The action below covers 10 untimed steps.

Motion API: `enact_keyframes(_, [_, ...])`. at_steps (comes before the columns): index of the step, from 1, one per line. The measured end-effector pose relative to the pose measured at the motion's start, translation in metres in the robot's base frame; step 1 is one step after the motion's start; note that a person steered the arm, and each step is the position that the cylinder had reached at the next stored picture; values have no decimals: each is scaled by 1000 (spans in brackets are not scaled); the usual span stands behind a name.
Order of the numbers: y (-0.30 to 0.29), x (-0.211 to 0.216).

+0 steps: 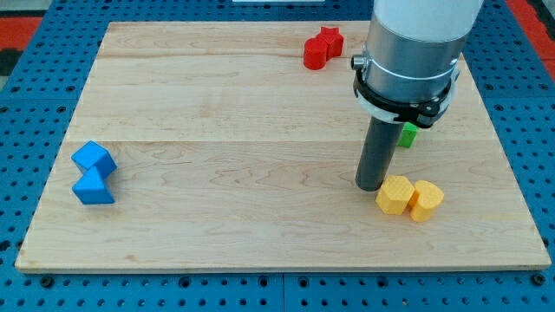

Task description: Separate blue triangle from blue cube

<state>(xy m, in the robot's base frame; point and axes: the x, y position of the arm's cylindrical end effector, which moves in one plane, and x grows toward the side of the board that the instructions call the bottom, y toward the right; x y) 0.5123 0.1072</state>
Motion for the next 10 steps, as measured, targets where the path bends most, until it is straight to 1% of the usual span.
enact_keyframes(1, [-10, 19])
enact_keyframes(2, [-77, 58])
enact_keyframes(3, [-157, 79])
enact_keyframes(4, [-261, 82])
enact_keyframes(5, [-347, 76])
enact_keyframes(6, [-374, 35])
enact_keyframes(7, [-367, -2])
enact_keyframes(8, [-352, 5])
enact_keyframes(9, [-313, 5])
enact_keyframes(10, [-256, 5])
